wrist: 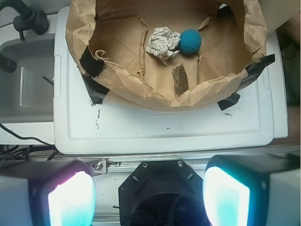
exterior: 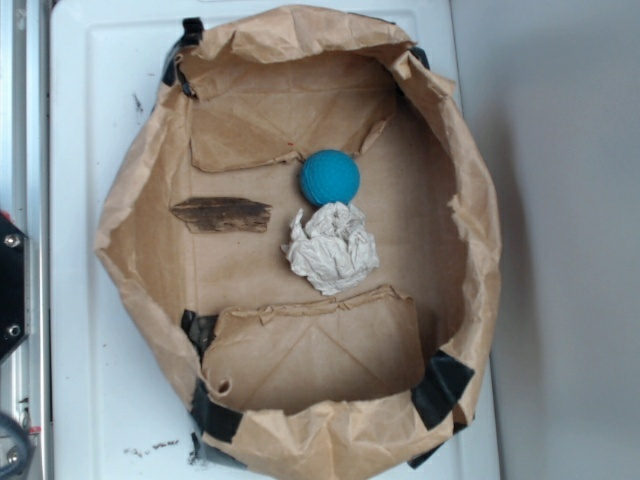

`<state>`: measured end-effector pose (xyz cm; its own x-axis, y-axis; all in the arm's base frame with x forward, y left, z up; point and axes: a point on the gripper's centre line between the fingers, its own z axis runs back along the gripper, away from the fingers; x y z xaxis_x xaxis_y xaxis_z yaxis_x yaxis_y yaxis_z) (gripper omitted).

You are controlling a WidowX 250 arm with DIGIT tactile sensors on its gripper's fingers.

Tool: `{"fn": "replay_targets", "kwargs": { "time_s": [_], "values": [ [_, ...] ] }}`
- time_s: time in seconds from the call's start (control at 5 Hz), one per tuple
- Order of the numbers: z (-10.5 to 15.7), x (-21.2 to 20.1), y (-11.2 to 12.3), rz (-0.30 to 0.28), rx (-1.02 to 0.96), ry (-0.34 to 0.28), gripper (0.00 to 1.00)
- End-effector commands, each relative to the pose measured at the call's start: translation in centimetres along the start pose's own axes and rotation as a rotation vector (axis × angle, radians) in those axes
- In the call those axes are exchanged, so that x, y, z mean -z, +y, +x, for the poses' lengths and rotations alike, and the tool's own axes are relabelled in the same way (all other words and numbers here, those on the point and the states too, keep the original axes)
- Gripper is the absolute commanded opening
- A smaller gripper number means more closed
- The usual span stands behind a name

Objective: Grab the wood chip.

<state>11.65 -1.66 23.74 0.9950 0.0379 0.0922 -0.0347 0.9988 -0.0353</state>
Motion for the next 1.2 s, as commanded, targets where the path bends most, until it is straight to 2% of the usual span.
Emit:
{"fn": "replay_targets", "kwargs": {
  "time_s": [0.0,0.2,0.4,0.6,1.0],
  "values": [
    [0.0,0.0,0.0,0.000,0.000,0.000,1.00],
    [4.9,2.2,1.2,-0.095,0.003,0.043,1.00],
    [9.5,4.9,2.7,-0.095,-0.028,0.064,1.00],
    [12.2,3.9,2.4,-0.154,-0.067,0.146,1.00],
    [12.2,3.9,2.4,-0.154,-0.067,0.146,1.00]
  ]
}}
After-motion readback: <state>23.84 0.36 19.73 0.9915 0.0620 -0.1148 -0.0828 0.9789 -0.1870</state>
